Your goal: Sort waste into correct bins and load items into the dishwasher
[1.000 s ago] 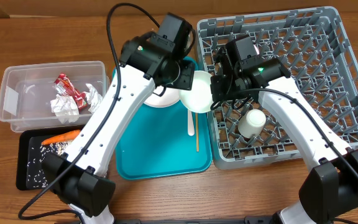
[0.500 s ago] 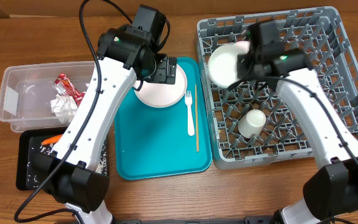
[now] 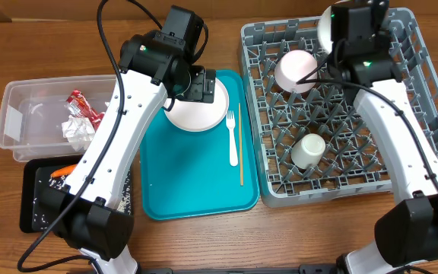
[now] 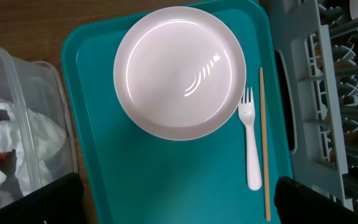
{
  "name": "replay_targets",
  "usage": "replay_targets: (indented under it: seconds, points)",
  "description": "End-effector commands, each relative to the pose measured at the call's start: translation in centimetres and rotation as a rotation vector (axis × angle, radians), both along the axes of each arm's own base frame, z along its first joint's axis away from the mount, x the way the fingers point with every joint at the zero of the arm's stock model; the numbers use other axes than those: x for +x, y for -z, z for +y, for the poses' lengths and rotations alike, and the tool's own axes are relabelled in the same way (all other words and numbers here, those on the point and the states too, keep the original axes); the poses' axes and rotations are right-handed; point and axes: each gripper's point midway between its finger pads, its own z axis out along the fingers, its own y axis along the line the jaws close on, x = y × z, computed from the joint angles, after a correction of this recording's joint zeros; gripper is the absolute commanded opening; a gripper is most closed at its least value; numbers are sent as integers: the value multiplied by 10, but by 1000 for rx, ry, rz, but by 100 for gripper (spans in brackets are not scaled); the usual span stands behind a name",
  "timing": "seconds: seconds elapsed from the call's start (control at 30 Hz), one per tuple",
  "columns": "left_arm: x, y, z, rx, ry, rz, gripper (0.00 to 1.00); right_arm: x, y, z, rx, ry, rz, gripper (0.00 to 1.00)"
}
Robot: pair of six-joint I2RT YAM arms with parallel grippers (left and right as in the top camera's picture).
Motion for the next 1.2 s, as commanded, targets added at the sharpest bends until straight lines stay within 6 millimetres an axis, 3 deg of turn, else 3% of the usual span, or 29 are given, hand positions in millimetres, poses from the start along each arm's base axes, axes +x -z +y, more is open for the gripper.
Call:
replay_targets:
  seconds: [0.0, 0.33, 0.73, 1.17]
  points:
    - [1, -14, 1, 4, 14, -40, 100, 1, -14, -33, -114, 98, -3, 4]
    - [1, -14, 1, 4, 14, -40, 100, 22, 27, -81, -277, 167, 147, 4]
    - [1, -14, 1, 4, 14, -40, 100, 39, 83, -94, -366, 104, 338, 4]
    - [1, -14, 1, 4, 14, -40, 100, 41, 94, -124, -434, 71, 445, 4]
